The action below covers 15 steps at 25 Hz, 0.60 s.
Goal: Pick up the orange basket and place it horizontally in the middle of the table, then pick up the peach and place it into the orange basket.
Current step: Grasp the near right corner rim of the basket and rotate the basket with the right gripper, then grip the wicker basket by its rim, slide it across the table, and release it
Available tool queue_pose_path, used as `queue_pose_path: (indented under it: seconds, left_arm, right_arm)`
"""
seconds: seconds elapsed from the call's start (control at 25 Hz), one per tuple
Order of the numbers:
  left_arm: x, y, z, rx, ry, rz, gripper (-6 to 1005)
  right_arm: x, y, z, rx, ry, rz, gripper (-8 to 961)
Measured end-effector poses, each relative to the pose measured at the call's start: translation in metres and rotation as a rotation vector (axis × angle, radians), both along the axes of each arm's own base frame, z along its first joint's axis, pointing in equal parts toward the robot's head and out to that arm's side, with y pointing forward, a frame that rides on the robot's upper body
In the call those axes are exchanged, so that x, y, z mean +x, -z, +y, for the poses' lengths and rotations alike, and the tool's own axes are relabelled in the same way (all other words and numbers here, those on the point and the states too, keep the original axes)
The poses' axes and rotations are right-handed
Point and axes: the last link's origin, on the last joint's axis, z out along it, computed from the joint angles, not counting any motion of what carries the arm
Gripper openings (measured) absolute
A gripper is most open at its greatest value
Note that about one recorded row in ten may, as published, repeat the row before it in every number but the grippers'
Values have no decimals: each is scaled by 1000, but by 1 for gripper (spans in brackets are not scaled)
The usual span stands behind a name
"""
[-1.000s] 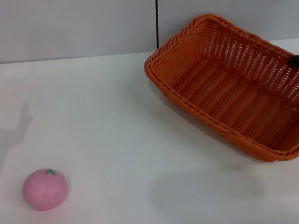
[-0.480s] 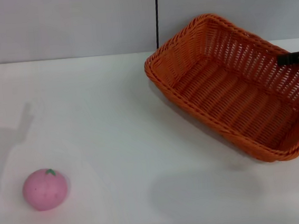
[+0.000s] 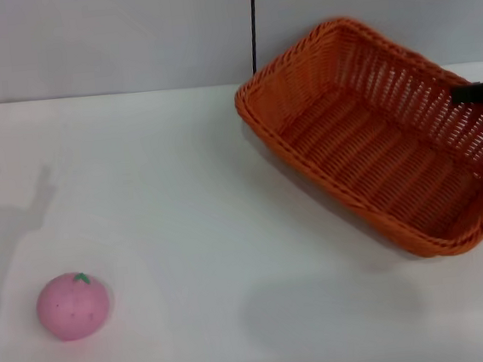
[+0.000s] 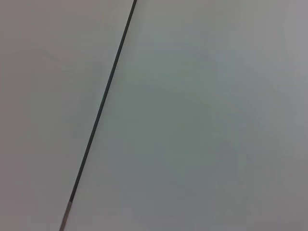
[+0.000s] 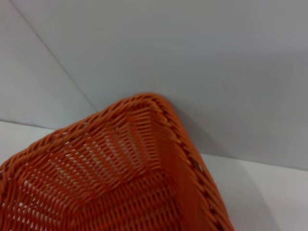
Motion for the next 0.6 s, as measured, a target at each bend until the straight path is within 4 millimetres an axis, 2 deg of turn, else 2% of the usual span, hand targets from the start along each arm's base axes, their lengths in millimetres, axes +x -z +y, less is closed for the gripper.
queue_pose_path:
  seconds: [0.16,0.2,0.24,0.28,0.32,0.48,0.6]
  left_arm:
    - [-1,-1,-2,3,-2,1,822]
    - [-1,-2,-3,5,0,1,822]
    - [-1,-2,-4,8,3,2,821]
    - [-2,-3,-6,11,5,3,821]
    - [-2,-3,-6,11,5,3,821]
    - [-5,-4,-13,18,-8,2,821]
    - [-6,-4,-16,24,-11,-2,821]
  right_arm:
    - [-7,-4,-2,-27,-116,-35,206]
    - [-15,-8,-4,-33,-206,-39,181]
    - [-15,-8,-4,-33,-206,-39,181]
    - [-25,-12,-7,-32,-302,-31,181]
    - [-25,-12,-7,-32,-302,-31,180]
    - [-46,-22,-9,-23,-532,-37,179]
    - [-52,-25,-9,-33,-607,-54,176]
